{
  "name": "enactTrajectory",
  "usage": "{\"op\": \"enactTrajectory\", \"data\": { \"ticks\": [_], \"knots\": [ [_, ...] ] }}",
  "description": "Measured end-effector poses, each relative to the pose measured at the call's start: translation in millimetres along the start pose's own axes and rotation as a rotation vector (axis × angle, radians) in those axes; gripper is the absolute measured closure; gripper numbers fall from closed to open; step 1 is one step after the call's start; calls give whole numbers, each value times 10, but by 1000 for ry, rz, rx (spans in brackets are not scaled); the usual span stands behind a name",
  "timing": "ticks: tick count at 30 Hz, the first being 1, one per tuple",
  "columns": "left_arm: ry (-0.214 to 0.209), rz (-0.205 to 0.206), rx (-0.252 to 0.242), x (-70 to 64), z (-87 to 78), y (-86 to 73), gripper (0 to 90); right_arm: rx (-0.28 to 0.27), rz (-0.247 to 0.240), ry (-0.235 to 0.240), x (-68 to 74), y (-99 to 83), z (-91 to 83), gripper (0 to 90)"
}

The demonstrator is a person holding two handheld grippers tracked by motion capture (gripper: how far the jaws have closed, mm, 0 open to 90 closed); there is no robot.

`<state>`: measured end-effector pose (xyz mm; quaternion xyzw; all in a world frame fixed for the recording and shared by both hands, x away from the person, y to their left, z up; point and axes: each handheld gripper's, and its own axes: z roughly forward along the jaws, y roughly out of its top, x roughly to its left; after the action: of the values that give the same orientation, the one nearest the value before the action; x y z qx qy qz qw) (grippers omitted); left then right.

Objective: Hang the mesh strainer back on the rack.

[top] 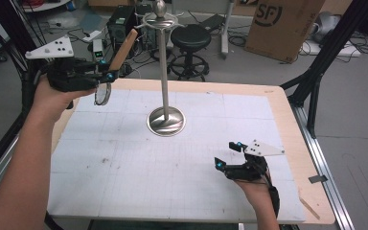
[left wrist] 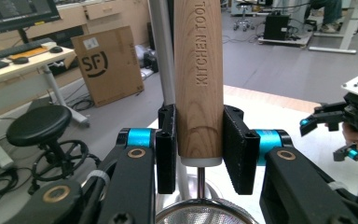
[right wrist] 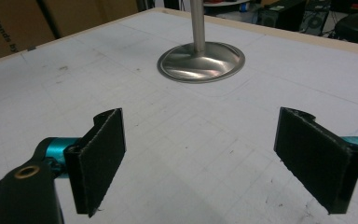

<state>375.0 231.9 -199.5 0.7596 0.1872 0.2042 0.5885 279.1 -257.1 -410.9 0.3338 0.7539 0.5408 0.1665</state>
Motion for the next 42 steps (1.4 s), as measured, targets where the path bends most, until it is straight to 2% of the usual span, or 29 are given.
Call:
{"op": "enactTrajectory", "data": {
  "ticks": [10,25,42],
  "knots": [
    [36,-1,4,84,-17,117,685,4,3,-1,4,-1,2,154],
    [50,-17,8,109,80,122,685,0,4,-2,-1,-1,-4,154],
    [62,-22,41,93,218,98,685,1,7,-3,1,-4,-20,154]
  ]
}}
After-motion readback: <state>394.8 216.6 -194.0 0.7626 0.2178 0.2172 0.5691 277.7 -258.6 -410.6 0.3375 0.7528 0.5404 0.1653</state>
